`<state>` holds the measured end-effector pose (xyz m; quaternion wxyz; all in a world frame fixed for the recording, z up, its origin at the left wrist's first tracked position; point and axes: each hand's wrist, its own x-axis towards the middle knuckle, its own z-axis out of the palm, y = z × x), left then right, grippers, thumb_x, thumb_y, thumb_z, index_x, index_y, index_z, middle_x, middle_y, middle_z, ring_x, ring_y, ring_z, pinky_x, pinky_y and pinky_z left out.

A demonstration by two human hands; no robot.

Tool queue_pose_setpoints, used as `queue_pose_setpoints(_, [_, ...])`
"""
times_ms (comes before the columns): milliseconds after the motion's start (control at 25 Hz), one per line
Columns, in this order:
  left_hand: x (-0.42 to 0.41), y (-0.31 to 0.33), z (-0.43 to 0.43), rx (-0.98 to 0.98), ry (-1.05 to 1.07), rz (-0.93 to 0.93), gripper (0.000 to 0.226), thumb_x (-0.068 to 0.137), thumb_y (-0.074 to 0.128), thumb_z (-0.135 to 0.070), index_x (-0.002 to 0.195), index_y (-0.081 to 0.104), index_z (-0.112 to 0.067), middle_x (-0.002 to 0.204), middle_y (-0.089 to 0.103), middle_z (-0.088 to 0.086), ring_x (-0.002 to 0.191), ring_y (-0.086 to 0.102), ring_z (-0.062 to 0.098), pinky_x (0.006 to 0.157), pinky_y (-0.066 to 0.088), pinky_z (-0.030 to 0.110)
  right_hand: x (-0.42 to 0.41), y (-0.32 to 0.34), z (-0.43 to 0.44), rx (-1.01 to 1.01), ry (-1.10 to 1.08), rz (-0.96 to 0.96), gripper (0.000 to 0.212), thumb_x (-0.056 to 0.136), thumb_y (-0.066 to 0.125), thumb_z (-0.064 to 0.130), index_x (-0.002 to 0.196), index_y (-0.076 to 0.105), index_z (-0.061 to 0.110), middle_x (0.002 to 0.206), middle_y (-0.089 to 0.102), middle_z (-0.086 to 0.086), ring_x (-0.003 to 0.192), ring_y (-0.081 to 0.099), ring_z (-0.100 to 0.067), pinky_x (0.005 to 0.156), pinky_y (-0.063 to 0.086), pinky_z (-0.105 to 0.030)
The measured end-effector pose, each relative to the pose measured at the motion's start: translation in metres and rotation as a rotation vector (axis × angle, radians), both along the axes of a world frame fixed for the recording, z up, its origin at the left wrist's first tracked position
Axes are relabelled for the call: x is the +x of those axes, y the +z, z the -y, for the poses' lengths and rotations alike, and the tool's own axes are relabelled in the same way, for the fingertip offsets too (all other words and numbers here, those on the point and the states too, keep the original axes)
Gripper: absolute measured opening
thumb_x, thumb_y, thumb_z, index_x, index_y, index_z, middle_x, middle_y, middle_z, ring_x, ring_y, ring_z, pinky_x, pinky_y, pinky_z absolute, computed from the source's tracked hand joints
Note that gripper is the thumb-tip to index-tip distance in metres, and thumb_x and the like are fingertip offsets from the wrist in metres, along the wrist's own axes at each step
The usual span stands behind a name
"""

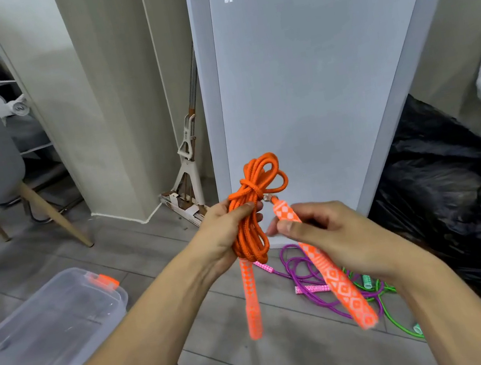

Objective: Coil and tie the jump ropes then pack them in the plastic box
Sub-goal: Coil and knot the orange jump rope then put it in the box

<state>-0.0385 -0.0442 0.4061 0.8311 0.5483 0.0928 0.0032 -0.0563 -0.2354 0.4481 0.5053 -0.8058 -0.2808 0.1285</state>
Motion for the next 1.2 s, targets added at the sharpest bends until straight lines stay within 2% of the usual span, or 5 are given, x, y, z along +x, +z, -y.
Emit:
queue_pose_setpoints(200, [-0.007, 0.004, -0.007, -0.075, -0.161, 0.027, 0.018, 0.098, 0.052, -0.005, 0.108, 0.067, -0.006, 0.084, 0.069, 0.003, 0.070, 0.063, 0.015, 0.062, 0.055, 0.023, 0.003, 0.002, -0.011, 0.445, -0.264, 0.007, 0.012, 0.096, 0.061, 0.032, 0.093, 0.070, 0.025, 0.068, 0.050, -0.006, 0.052, 0.042, -0.023, 0.051, 0.041, -0.031])
queue_pose_setpoints(560, [-0.008, 0.004, -0.011, -0.125, -0.380, 0.063, 0.027, 0.096, 0.056, -0.008, 0.122, 0.059, -0.002, 0.093, 0.065, 0.007, 0.079, 0.062, 0.018, 0.066, 0.056, 0.027, 0.007, -0.002, -0.019, 0.726, -0.557, -0.053, 0.018, 0.101, 0.057, 0.025, 0.093, 0.060, 0.009, 0.061, 0.047, -0.004, 0.045, 0.048, -0.017, 0.051, 0.050, -0.035])
queue_pose_setpoints(680, [-0.008, 0.002, -0.008, -0.179, -0.396, 0.046, 0.029, 0.095, 0.057, -0.008, 0.123, 0.060, -0.003, 0.093, 0.067, 0.007, 0.080, 0.064, 0.018, 0.072, 0.056, 0.029, 0.004, -0.004, -0.019, 0.615, -0.550, 0.073, 0.018, 0.100, 0.059, 0.023, 0.095, 0.058, 0.006, 0.064, 0.051, -0.009, 0.044, 0.054, -0.020, 0.050, 0.052, -0.035])
queue_pose_setpoints(1040, [-0.011, 0.006, -0.004, -0.345, -0.385, 0.043, 0.018, 0.095, 0.051, -0.013, 0.099, 0.069, -0.009, 0.087, 0.064, 0.006, 0.080, 0.059, 0.022, 0.081, 0.050, 0.039, 0.000, -0.008, -0.030, 0.723, -0.536, -0.077, 0.016, 0.103, 0.053, 0.020, 0.090, 0.056, 0.012, 0.056, 0.054, -0.008, 0.042, 0.059, -0.023, 0.054, 0.057, -0.043])
queue_pose_setpoints(1200, [-0.012, 0.008, 0.000, -0.358, -0.375, 0.032, 0.018, 0.091, 0.056, -0.015, 0.096, 0.072, -0.010, 0.089, 0.067, 0.005, 0.082, 0.062, 0.022, 0.084, 0.052, 0.043, -0.005, -0.005, -0.032, 0.719, -0.570, 0.100, 0.011, 0.103, 0.053, 0.020, 0.095, 0.057, 0.014, 0.068, 0.057, -0.016, 0.046, 0.064, -0.024, 0.053, 0.055, -0.039])
